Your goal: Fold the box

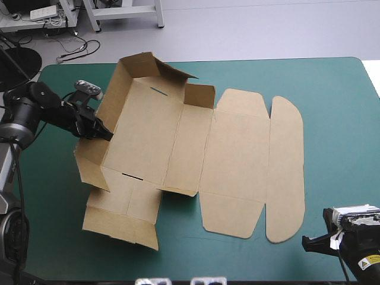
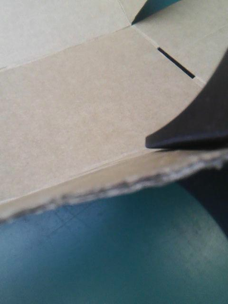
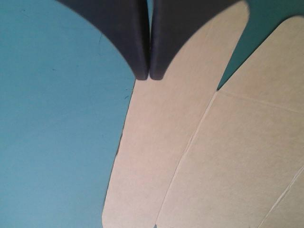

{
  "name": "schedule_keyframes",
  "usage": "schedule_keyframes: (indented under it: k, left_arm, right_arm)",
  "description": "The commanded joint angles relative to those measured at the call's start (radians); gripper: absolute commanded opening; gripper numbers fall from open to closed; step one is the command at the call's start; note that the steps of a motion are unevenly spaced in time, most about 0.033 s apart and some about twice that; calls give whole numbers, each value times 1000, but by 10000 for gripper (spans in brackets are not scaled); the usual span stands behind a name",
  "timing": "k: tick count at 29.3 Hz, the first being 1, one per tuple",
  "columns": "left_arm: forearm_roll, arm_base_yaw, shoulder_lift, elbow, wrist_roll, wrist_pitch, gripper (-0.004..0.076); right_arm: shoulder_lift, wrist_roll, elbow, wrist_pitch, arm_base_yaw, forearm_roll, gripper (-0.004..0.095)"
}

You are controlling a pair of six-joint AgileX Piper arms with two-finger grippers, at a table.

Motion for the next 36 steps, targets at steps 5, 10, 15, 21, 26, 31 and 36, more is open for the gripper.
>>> schedule_keyframes:
  k: [5, 10, 15, 21, 26, 31, 36]
  left_arm:
    - [275, -292, -48, -88, 45, -141, -9]
    - [412, -433, -48, -88, 45, -328, -9]
    - [556, -541, -48, -88, 45, -472, -9]
    - [669, -630, -48, -88, 45, -580, -9]
    - [669, -693, -48, -88, 45, -588, -9]
    - [696, -772, -48, -88, 76, -592, -9]
    - [705, -854, -48, -86, 145, -607, -9]
  right_arm:
    - [11, -7, -27, -69, 0, 11, -15]
    - [11, -7, -27, -67, 0, 13, -15]
    - [11, -7, -27, -67, 0, 13, -15]
    - [11, -7, -27, -67, 0, 14, -15]
    - [11, -7, -27, -67, 0, 14, -15]
    - [11, -7, -27, -67, 0, 14, -15]
    - [11, -7, -27, -67, 0, 14, -15]
